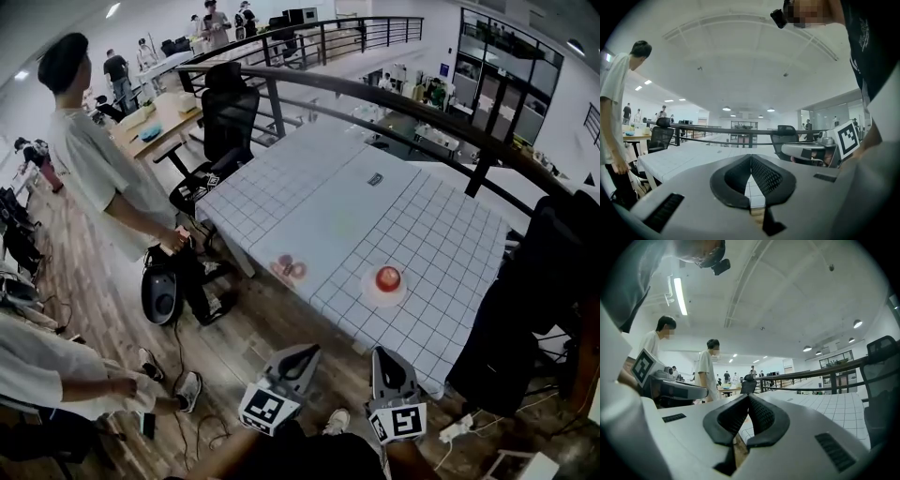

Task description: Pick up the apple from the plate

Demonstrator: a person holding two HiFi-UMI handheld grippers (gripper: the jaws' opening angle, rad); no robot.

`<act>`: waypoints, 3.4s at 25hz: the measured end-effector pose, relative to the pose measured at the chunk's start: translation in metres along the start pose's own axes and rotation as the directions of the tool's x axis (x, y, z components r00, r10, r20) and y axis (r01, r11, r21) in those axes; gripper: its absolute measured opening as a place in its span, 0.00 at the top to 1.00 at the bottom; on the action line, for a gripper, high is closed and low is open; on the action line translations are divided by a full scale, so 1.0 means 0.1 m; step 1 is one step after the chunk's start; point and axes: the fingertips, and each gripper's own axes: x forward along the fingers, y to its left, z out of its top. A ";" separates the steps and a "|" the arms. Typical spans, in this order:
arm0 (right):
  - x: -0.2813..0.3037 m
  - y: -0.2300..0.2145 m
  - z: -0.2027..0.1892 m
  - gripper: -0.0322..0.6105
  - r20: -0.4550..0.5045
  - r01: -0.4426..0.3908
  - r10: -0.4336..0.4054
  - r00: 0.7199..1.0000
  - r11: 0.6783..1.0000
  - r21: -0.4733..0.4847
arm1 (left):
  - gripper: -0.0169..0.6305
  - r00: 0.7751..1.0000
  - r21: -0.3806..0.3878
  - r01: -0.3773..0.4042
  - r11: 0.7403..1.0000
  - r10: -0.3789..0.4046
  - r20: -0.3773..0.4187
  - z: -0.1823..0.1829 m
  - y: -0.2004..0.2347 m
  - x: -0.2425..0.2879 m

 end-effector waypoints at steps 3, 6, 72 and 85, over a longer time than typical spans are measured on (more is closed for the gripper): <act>0.11 -0.04 -0.05 0.91 0.000 -0.017 0.017 1.000 1.000 0.006 | 0.94 1.000 0.002 -0.010 1.000 0.010 -0.005 -0.03 0.07 0.07; 0.25 -0.07 -0.03 0.91 0.000 -0.035 0.035 0.999 0.999 0.013 | 0.94 1.000 -0.004 -0.022 1.000 0.022 -0.015 -0.01 0.15 0.15; 1.96 -1.53 -0.76 0.74 -0.203 0.151 -0.158 0.966 0.987 -0.050 | 0.94 0.959 -0.014 0.274 0.962 -0.274 -0.076 -0.22 1.14 2.49; 1.95 -1.72 -1.28 0.45 -0.348 0.163 -0.177 0.921 0.984 -0.068 | 0.94 0.959 -0.033 0.265 0.964 -0.267 -0.097 -0.33 1.15 2.54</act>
